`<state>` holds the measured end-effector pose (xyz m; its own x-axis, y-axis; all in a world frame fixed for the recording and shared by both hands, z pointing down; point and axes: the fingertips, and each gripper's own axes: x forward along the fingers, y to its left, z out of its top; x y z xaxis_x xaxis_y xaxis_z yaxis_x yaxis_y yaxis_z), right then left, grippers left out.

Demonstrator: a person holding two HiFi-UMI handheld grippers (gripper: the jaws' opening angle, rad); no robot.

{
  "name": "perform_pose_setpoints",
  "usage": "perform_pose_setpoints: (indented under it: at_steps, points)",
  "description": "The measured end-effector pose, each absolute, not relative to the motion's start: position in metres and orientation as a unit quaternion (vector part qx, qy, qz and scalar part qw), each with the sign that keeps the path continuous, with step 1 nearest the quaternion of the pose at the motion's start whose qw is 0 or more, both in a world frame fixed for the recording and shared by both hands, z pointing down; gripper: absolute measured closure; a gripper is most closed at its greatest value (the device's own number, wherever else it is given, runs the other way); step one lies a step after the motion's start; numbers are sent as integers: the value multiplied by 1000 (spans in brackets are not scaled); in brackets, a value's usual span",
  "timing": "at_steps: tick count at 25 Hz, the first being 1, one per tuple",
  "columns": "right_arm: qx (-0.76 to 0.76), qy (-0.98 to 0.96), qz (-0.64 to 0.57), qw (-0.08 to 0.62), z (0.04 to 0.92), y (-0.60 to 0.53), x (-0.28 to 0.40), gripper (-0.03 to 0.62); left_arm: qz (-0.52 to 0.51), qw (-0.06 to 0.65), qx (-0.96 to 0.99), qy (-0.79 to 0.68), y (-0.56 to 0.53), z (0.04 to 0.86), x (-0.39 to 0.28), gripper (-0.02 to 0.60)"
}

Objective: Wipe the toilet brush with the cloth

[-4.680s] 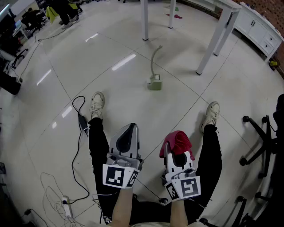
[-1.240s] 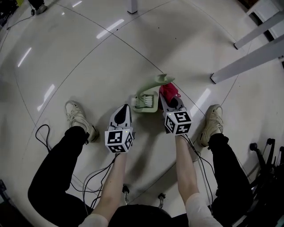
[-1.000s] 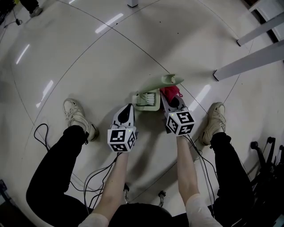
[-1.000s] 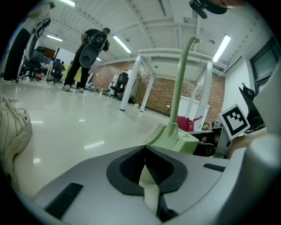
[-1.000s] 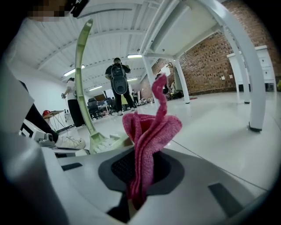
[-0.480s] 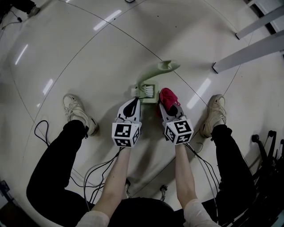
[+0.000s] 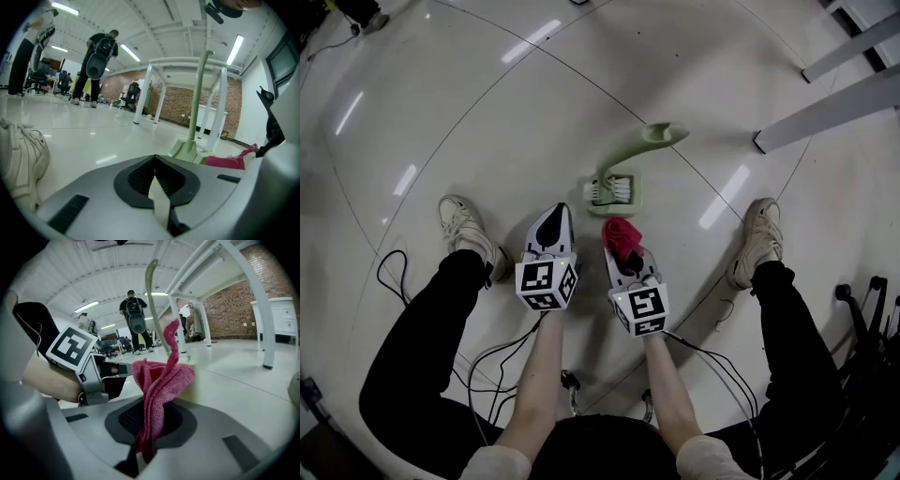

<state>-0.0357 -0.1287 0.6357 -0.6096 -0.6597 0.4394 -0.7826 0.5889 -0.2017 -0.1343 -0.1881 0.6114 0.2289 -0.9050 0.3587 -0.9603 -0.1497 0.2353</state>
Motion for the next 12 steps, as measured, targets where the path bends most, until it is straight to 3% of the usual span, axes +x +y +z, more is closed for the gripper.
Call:
perform_pose_setpoints:
  at_steps: [6,12]
  points:
    - [383,-885,178,194,654,-146,-101,562,73,209,744,-631,-183,618,-160,577]
    - [389,-886,159,197,646,-159,-87,562,71,210,743,-631,-185,620,-160,577]
